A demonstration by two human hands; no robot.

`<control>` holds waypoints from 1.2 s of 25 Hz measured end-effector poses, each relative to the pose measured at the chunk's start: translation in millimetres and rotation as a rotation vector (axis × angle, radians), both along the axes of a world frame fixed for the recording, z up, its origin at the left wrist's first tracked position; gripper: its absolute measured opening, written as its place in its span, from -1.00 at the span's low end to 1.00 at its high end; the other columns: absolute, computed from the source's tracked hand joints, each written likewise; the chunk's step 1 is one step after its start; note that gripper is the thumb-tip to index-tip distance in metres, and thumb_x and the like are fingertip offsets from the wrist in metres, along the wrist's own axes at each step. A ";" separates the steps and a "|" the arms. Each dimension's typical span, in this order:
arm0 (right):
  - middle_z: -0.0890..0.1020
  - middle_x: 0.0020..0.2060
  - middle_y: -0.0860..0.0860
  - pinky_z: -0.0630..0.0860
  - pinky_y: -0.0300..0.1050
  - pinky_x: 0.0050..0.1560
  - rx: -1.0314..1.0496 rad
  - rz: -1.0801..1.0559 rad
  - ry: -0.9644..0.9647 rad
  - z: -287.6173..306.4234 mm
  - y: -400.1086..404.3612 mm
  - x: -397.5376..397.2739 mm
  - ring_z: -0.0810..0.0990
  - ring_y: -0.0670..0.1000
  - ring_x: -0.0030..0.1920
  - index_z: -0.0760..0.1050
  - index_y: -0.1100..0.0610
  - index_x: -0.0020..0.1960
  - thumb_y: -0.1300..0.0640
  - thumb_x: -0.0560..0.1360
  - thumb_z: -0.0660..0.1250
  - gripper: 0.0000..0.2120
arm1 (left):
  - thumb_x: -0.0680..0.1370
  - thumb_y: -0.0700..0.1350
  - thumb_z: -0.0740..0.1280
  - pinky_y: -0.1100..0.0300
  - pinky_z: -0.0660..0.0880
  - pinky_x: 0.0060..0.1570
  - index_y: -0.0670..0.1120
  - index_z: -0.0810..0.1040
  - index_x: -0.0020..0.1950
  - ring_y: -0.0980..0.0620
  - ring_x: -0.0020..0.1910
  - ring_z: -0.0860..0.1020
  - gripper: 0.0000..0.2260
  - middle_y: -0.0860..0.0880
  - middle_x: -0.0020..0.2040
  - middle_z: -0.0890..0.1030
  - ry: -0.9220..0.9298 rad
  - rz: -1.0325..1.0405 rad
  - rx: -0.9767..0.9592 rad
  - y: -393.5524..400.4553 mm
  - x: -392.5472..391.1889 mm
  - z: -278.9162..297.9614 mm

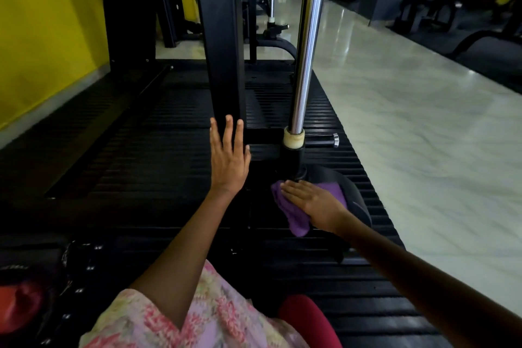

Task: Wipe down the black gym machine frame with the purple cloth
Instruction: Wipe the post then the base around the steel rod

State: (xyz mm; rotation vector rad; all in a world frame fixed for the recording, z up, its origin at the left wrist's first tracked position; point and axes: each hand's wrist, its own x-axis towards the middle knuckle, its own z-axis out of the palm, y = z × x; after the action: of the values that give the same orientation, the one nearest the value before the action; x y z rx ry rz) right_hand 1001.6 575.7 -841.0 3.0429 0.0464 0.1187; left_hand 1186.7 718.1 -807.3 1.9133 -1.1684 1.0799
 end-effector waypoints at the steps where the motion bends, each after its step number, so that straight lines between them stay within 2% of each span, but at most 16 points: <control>1: 0.58 0.22 0.13 0.52 0.05 0.15 0.023 0.003 -0.001 -2.0 -16.0 -13.4 0.58 0.08 0.20 0.56 0.22 0.23 0.27 0.04 0.57 -0.26 | 0.58 -0.13 0.23 -0.25 0.11 0.38 -0.02 -0.27 0.55 -0.37 0.43 0.00 -0.25 0.04 0.54 -0.33 -0.003 0.010 0.006 -0.4 -2.1 0.2; 3: 0.54 0.27 0.15 0.47 0.00 0.24 0.209 -0.115 -0.131 5.6 -37.1 -36.7 0.54 0.14 0.25 0.48 0.19 0.31 0.36 0.22 0.49 -0.33 | 0.57 -0.17 0.26 -0.24 0.06 0.41 -0.04 -0.24 0.56 -0.36 0.45 -0.01 -0.23 -0.01 0.56 -0.28 0.022 0.076 0.011 0.2 -9.7 1.2; 5: 0.54 0.26 0.14 0.36 -0.20 0.21 0.507 -0.415 -0.350 18.5 -50.4 -46.5 0.53 0.13 0.23 0.43 0.17 0.35 0.39 0.40 0.36 -0.47 | 0.53 -0.21 0.27 -0.15 -0.08 0.48 -0.13 -0.10 0.56 -0.31 0.47 -0.02 -0.28 -0.13 0.55 -0.09 0.108 0.126 -0.012 -1.5 -23.5 2.3; 7: 0.55 0.22 0.12 0.35 -0.20 0.20 0.680 -0.591 -0.569 23.6 -50.6 -29.2 0.52 0.07 0.18 0.45 0.18 0.31 0.37 0.44 0.32 -0.55 | 0.50 -0.20 0.24 -0.03 -0.18 0.51 -0.21 0.09 0.49 -0.18 0.51 -0.01 -0.40 -0.19 0.49 0.10 0.079 0.038 0.014 -9.1 -40.1 1.3; 8: 0.54 0.23 0.12 0.35 -0.14 0.26 0.689 -0.572 -0.559 23.5 -41.0 -13.5 0.50 0.05 0.20 0.45 0.16 0.31 0.34 0.41 0.33 -0.54 | 0.48 -0.18 0.23 0.02 -0.15 0.51 -0.23 0.16 0.46 -0.11 0.52 0.03 -0.43 -0.20 0.47 0.17 0.036 -0.068 0.066 -15.4 -49.0 -2.4; 10: 0.42 0.36 0.13 0.28 -0.01 0.39 0.681 -0.560 -0.338 13.4 -13.9 16.5 0.39 0.11 0.36 0.31 0.17 0.43 0.18 0.35 0.35 -0.35 | 0.46 -0.16 0.26 0.07 0.05 0.49 -0.25 0.23 0.42 -0.07 0.45 0.21 -0.45 -0.24 0.41 0.34 0.089 -0.285 0.135 -31.0 -66.4 -9.3; 12: 0.24 0.48 0.11 0.12 0.03 0.46 0.598 -0.610 -0.192 0.1 0.2 26.6 0.21 0.12 0.47 0.11 0.19 0.52 0.03 0.34 0.33 -0.18 | 0.46 -0.07 0.29 0.19 0.26 0.36 -0.26 0.28 0.40 -0.04 0.33 0.34 -0.44 -0.24 0.33 0.42 0.387 -0.381 0.036 -48.1 -75.1 -1.8; 15: 0.39 0.41 0.06 0.21 0.06 0.41 0.600 -0.542 -0.164 -1.4 -32.3 15.5 0.34 0.09 0.41 0.25 0.10 0.47 0.11 0.36 0.31 -0.31 | 0.39 0.03 0.38 0.32 0.38 0.23 -0.27 0.37 0.32 -0.02 0.18 0.47 -0.39 -0.18 0.23 0.47 0.795 -0.405 -0.178 -85.8 -64.3 23.5; 17: 0.53 0.29 0.07 0.35 0.03 0.31 0.662 -0.611 -0.188 5.7 -61.2 14.3 0.47 0.13 0.29 0.38 0.03 0.39 0.21 0.42 0.26 -0.46 | 0.36 0.11 0.35 0.07 0.55 0.05 -0.26 0.49 0.14 -0.13 -0.04 0.60 -0.48 -0.17 0.00 0.61 0.960 -0.403 -0.229 -108.5 -52.2 37.6; 20: 0.38 0.42 0.04 0.26 0.09 0.39 0.593 -0.736 0.001 14.1 -75.6 24.0 0.34 0.17 0.39 0.25 -0.03 0.48 0.15 0.40 0.24 -0.36 | 0.34 0.16 0.24 0.02 0.56 -0.25 -0.27 0.55 -0.11 -0.18 -0.27 0.62 -0.52 -0.18 -0.25 0.65 0.807 -0.307 -0.276 -119.5 -48.2 31.5; 22: 0.10 0.53 -0.06 0.02 0.18 0.46 0.658 -0.707 0.217 21.1 -67.4 23.3 0.06 0.15 0.51 0.06 -0.05 0.54 -0.01 0.23 0.24 -0.11 | 0.36 0.10 0.26 0.08 0.51 -0.38 -0.25 0.51 -0.21 -0.16 -0.39 0.58 -0.62 -0.16 -0.37 0.60 0.683 -0.294 -0.331 -120.8 -46.9 22.7; 23: -0.01 0.54 -0.09 -0.11 0.20 0.46 0.743 -0.672 0.271 22.5 -61.9 18.3 -0.07 0.12 0.53 0.00 -0.05 0.55 -0.10 0.22 0.19 -0.08 | 0.36 0.09 0.28 0.09 0.50 -0.41 -0.24 0.49 -0.24 -0.16 -0.43 0.57 -0.64 -0.16 -0.40 0.57 0.653 -0.289 -0.341 -123.0 -44.3 19.3; 25: -0.10 0.54 -0.11 -0.31 0.20 0.43 0.938 -0.663 0.232 17.6 -56.7 5.7 -0.21 0.08 0.53 -0.06 -0.07 0.55 -0.33 0.41 0.05 -0.21 | 0.36 0.07 0.30 0.08 0.50 -0.41 -0.24 0.47 -0.25 -0.16 -0.44 0.56 -0.65 -0.16 -0.41 0.57 0.649 -0.292 -0.342 -127.0 -40.5 19.2; 26: -0.10 0.53 -0.11 -0.34 0.22 0.43 0.954 -0.697 0.185 14.1 -56.6 2.4 -0.22 0.08 0.53 -0.07 -0.09 0.54 -0.35 0.52 -0.05 -0.32 | 0.37 0.07 0.30 0.08 0.50 -0.41 -0.24 0.47 -0.25 -0.16 -0.44 0.56 -0.66 -0.16 -0.41 0.57 0.642 -0.298 -0.344 -127.8 -40.1 18.6; 28: -0.10 0.54 -0.11 -0.27 0.33 0.43 0.800 -0.806 0.138 10.8 -62.0 12.1 -0.19 0.16 0.53 -0.08 -0.12 0.54 -0.25 0.60 -0.15 -0.45 | 0.37 0.07 0.30 0.10 0.48 -0.40 -0.24 0.46 -0.25 -0.16 -0.45 0.55 -0.66 -0.16 -0.42 0.56 0.610 -0.306 -0.348 -127.4 -40.6 16.9; 30: -0.07 0.54 -0.12 -0.21 0.42 0.38 0.721 -0.850 0.173 17.0 -68.6 34.1 -0.15 0.22 0.52 -0.04 -0.11 0.55 -0.14 0.63 -0.05 -0.49 | 0.37 0.07 0.30 0.15 0.44 -0.41 -0.23 0.46 -0.25 -0.15 -0.47 0.54 -0.66 -0.15 -0.44 0.54 0.597 -0.305 -0.346 -126.4 -42.4 18.0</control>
State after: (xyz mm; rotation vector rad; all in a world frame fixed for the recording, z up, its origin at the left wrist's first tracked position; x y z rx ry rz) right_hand 1035.7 507.0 -824.0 3.3752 -1.5479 -0.2446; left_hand 1144.3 591.7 -789.2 1.5601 -0.8275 0.4550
